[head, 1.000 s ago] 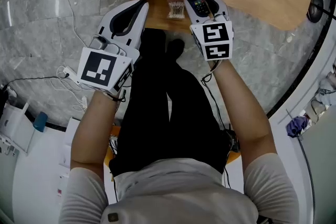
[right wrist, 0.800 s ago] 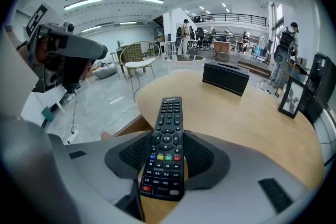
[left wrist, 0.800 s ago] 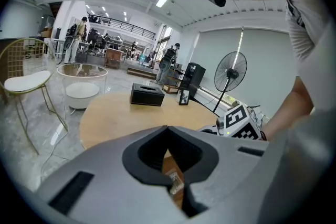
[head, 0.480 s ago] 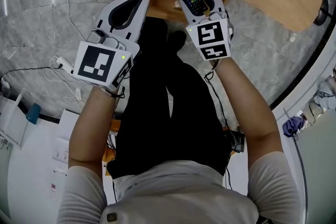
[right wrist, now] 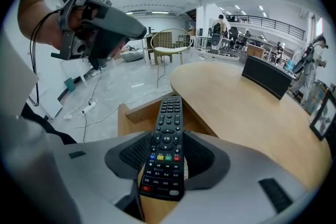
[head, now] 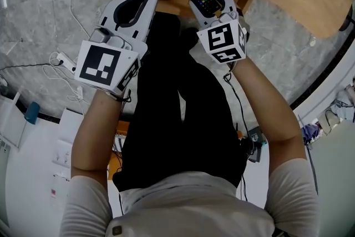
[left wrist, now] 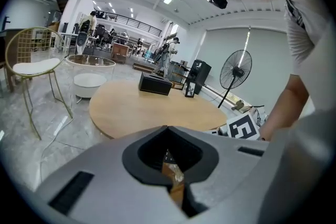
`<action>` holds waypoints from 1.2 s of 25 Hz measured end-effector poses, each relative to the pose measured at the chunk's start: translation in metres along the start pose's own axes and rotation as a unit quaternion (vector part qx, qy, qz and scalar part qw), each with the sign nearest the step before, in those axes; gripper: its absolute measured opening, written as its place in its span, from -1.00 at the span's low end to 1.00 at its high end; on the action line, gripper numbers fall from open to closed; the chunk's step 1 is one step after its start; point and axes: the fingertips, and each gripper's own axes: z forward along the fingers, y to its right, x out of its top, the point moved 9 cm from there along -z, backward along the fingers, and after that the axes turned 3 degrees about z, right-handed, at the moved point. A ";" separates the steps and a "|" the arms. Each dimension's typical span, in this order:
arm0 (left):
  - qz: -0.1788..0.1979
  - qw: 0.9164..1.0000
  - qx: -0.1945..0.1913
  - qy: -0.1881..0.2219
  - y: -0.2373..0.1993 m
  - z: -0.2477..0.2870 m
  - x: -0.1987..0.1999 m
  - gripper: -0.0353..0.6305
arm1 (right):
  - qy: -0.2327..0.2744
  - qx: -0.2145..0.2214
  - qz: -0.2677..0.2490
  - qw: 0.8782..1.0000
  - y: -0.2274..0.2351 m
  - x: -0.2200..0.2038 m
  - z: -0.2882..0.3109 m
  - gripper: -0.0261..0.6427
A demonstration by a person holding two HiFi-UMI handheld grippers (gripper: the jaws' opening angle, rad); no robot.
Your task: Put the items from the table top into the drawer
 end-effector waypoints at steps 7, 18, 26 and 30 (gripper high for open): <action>-0.012 1.000 -0.004 -0.012 -0.018 0.017 -0.025 -0.87 | -0.020 0.015 -0.003 1.000 -0.001 -0.020 0.039 -0.29; -0.011 1.000 -0.013 -0.014 -0.021 0.023 -0.022 -0.87 | -0.047 0.020 -0.011 0.999 0.002 -0.037 0.058 -0.29; -0.009 1.000 -0.018 -0.019 -0.023 0.022 -0.021 -0.87 | -0.065 0.025 -0.009 0.998 0.004 -0.044 0.066 -0.28; -0.009 1.000 -0.019 -0.019 -0.023 0.023 -0.021 -0.87 | -0.064 0.021 -0.004 0.998 0.006 -0.044 0.066 -0.27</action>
